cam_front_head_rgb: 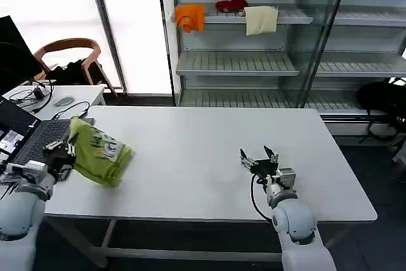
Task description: Fold and organize the clothes.
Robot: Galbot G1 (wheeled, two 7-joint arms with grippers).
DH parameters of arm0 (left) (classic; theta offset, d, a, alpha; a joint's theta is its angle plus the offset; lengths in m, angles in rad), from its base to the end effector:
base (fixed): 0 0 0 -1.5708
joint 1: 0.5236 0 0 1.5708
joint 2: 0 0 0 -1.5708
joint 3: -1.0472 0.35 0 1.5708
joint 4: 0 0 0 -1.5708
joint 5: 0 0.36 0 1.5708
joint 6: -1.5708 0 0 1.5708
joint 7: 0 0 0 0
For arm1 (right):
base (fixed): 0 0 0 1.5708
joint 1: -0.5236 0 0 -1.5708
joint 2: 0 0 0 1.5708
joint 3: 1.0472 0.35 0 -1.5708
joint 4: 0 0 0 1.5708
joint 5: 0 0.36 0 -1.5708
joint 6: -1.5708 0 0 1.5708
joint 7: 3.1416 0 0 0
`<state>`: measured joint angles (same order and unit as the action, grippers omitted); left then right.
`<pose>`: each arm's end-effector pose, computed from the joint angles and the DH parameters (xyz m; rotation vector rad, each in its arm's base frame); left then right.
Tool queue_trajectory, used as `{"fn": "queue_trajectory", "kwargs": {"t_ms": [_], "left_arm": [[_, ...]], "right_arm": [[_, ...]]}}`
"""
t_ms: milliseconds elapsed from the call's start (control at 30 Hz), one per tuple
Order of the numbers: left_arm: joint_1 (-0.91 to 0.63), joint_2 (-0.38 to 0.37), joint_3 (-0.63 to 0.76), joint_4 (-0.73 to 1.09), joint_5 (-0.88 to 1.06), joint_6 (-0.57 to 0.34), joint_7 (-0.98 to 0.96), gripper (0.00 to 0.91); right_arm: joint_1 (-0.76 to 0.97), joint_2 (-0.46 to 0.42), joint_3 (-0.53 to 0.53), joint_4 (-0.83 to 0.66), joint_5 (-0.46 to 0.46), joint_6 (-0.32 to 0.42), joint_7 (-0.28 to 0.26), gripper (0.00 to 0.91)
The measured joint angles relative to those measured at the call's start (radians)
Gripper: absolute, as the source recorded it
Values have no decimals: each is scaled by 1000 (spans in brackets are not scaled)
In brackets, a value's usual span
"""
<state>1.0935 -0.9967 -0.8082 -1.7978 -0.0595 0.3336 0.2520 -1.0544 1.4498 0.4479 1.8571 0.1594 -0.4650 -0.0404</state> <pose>0.3283 0.2288 -0.1878 0.0438 -2.9261 -0.7347 0.3425 -0.0040 -0.2521 0.2399 -2.9334 -0.0379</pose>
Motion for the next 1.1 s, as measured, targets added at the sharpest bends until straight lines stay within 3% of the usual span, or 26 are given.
{"fn": "queue_trajectory", "kwargs": {"t_ms": [233,433,967,1100], "left_arm": [[8,74,25,-60,70,32,37,10],[33,70,99,-126,110,70,35,20],[-48,-132,480,-126,51,177,-148,20],[-79,-186,551,-92,38,190,-182,91]], "right_arm": [[-17,-9,14,-1,15,15,-9,907],[-39,-22,36,-11,26,33,-15,907],[-65,-28,56,-4,21,38,-14,907],[-59,-26,48,7,22,33,-16,907]]}}
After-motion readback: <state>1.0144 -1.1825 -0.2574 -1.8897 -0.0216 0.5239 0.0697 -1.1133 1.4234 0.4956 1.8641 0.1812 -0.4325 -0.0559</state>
